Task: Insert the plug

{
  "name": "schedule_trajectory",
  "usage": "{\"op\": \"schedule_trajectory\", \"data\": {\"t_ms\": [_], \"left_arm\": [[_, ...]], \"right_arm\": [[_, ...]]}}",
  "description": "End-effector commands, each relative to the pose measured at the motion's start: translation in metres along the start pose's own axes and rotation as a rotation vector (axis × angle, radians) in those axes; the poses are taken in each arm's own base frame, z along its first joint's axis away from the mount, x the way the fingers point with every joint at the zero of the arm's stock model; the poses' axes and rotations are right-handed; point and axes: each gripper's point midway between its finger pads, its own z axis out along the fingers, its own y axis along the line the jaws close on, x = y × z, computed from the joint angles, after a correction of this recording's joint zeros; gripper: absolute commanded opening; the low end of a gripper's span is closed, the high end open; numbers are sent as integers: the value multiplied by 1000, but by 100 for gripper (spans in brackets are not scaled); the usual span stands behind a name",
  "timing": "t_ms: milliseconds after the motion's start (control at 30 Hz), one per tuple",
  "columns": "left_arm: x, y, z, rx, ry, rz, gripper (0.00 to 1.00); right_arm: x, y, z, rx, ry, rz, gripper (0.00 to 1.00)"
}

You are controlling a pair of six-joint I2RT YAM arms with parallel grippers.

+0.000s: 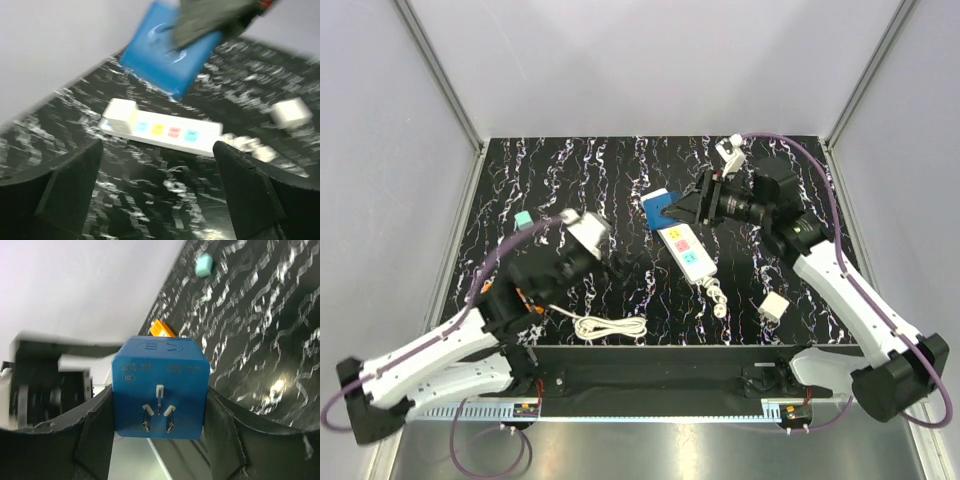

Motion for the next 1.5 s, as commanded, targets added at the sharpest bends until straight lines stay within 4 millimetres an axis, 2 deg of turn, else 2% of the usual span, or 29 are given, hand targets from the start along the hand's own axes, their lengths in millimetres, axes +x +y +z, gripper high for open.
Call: {"op": "schedule_trajectory", "data": {"t_ms": [0,67,100,133,167,200,267,367,633,800,1133,1200,1267,1467], "left_arm": [[-28,-39,-31,355,-10,-445,99],[-51,-31,-36,383,-61,-497,99],[-58,-28,-39,434,-53,-553,99],[-63,-28,-40,466,-50,-593,98],[-81,-26,-36,512,-118,-608,98],[-87,-28,-42,590,-105,-683,97],[-100,-28,-37,666,-130,-740,95],[-113,-31,-37,748,-148,-741,94],[-119,-30,-24,800,-167,-797,93],[-134,-27,-23,838,-238,-847,87],[-123,-20,-1,775,-223,-865,86],[-123,-19,3,744,-220,-822,88],[-114,-18,10,696,-197,-802,92],[-115,-19,11,708,-205,-789,93]], "right_arm": [[-23,57,-28,-219,-134,-258,0],[-12,61,-32,-282,-142,-271,0],[-19,78,-42,-344,-202,-326,0],[-11,72,-41,-355,-205,-321,0],[-9,79,-46,-390,-211,-306,0],[-9,85,-50,-419,-227,-316,0],[-6,92,-54,-473,-236,-320,0],[-6,94,-56,-497,-249,-316,0],[-2,104,-64,-577,-269,-312,0],[1,109,-66,-622,-259,-310,0],[5,108,-67,-650,-252,-268,0],[7,107,-67,-648,-254,-266,0],[6,105,-66,-643,-258,-265,0],[6,103,-61,-642,-245,-251,0]]}}
